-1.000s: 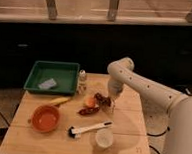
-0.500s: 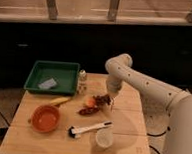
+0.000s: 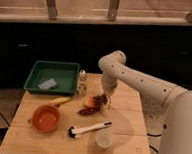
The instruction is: Place grapes in red bowl
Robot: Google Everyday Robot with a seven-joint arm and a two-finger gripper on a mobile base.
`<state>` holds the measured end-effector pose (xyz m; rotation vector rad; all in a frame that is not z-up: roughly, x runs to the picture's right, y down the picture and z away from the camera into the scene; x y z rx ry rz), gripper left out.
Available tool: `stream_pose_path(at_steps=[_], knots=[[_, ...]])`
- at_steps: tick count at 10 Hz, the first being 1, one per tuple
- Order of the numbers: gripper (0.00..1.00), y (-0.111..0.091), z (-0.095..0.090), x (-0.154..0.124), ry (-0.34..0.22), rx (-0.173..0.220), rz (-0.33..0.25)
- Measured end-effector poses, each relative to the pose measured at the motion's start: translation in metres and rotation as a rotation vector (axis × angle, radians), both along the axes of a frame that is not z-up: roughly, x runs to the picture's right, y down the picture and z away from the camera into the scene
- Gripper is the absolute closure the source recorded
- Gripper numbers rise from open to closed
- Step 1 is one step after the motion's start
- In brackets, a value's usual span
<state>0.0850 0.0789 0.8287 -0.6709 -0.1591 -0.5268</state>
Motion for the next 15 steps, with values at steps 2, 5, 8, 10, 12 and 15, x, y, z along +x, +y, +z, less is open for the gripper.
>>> stream_pose_path(at_steps=[2, 5, 8, 10, 12, 15], knots=[[0.97, -0.001, -0.005, -0.010, -0.007, 0.001, -0.024], [0.97, -0.003, -0.016, -0.044, -0.027, 0.007, -0.067], [0.97, -0.004, -0.024, -0.050, -0.038, 0.018, -0.098], [0.97, -0.001, -0.029, -0.065, -0.051, 0.023, -0.119], [0.97, -0.001, -0.034, -0.091, -0.078, 0.038, -0.145], [0.97, 0.001, -0.044, -0.110, -0.105, 0.050, -0.204]])
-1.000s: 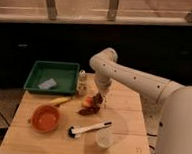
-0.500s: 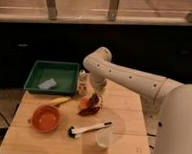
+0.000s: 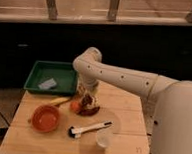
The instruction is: Place grapes in red bowl
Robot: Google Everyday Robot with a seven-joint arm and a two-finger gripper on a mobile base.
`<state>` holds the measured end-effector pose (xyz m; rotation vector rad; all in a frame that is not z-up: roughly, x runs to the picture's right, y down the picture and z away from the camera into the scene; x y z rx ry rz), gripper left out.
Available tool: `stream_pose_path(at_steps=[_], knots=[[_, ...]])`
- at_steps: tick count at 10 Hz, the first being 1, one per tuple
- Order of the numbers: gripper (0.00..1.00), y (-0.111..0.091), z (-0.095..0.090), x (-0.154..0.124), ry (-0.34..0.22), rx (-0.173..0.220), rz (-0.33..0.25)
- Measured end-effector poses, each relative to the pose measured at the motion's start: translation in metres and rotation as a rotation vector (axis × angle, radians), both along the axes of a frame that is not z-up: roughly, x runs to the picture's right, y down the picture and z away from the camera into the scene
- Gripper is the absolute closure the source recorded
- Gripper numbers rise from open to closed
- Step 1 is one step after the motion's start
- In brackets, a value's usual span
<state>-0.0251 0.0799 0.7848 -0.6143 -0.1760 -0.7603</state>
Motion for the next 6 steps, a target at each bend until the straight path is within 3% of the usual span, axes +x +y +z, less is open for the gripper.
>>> stream_pose_path(at_steps=[1, 2, 3, 4, 6], knots=[[0.95, 0.001, -0.002, -0.009, -0.007, 0.001, -0.009], [0.84, 0.005, -0.003, -0.021, -0.018, -0.004, -0.009], [0.80, 0.007, -0.003, -0.022, -0.022, -0.006, -0.009], [0.79, 0.010, -0.003, -0.022, -0.029, -0.006, -0.006], [0.92, 0.012, -0.007, -0.034, -0.051, -0.002, -0.041]])
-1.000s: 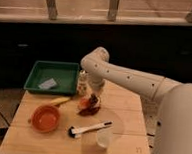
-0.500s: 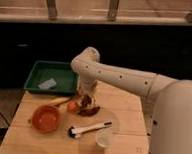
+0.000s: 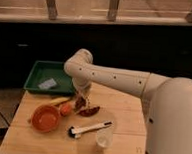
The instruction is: Place grapes in red bowl
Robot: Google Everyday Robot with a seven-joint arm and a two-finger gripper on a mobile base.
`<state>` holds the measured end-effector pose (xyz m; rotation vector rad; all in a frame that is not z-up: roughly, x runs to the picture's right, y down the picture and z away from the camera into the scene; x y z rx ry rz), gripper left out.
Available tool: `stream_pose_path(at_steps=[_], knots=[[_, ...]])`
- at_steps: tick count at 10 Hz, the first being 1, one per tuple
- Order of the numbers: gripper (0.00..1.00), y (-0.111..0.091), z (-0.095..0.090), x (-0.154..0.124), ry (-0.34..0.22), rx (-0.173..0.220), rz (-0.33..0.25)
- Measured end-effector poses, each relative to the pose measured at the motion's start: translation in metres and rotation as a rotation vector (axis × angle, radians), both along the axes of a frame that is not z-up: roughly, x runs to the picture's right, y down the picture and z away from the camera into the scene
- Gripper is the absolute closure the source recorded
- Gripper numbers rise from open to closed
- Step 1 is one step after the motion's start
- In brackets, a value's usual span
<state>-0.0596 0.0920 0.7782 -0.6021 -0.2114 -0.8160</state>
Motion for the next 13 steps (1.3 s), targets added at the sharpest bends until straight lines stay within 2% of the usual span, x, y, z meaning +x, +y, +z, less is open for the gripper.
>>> stream_pose_path(at_steps=[1, 3, 5, 6, 7, 8, 10, 13], knots=[[0.93, 0.001, -0.003, -0.013, -0.008, 0.000, -0.017], [0.85, 0.005, -0.005, -0.034, -0.021, -0.002, -0.035], [0.83, 0.012, -0.006, -0.033, -0.022, -0.007, -0.040], [0.78, 0.013, -0.006, -0.033, -0.029, -0.006, -0.041], [0.77, 0.013, -0.006, -0.035, -0.038, -0.004, -0.061], [0.80, 0.013, -0.008, -0.043, -0.051, -0.004, -0.077], [0.97, 0.015, -0.012, -0.072, -0.068, -0.005, -0.127], [0.98, 0.019, -0.015, -0.090, -0.092, -0.001, -0.177]])
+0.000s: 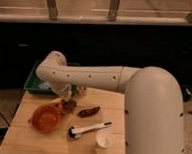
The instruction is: Place grapes in red bowl
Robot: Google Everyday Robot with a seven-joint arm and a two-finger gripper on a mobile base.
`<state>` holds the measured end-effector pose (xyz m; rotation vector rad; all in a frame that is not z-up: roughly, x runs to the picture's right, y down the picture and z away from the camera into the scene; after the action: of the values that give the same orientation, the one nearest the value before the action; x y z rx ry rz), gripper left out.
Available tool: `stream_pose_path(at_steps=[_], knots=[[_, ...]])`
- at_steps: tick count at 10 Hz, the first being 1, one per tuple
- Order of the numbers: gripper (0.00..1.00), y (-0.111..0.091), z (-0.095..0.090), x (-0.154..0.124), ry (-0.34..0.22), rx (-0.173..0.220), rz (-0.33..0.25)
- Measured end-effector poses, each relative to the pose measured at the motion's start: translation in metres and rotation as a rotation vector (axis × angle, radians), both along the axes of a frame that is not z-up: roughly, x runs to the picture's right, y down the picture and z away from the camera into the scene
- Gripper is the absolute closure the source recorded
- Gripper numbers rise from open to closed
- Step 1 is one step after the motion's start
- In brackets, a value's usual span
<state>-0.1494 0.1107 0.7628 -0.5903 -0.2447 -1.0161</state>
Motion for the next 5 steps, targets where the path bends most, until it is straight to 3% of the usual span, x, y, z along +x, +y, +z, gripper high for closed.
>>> stream_pose_path(at_steps=[2, 5], knots=[[0.98, 0.004, -0.002, -0.003, -0.016, 0.003, -0.032], [0.98, 0.007, -0.004, -0.030, -0.058, 0.004, -0.082]])
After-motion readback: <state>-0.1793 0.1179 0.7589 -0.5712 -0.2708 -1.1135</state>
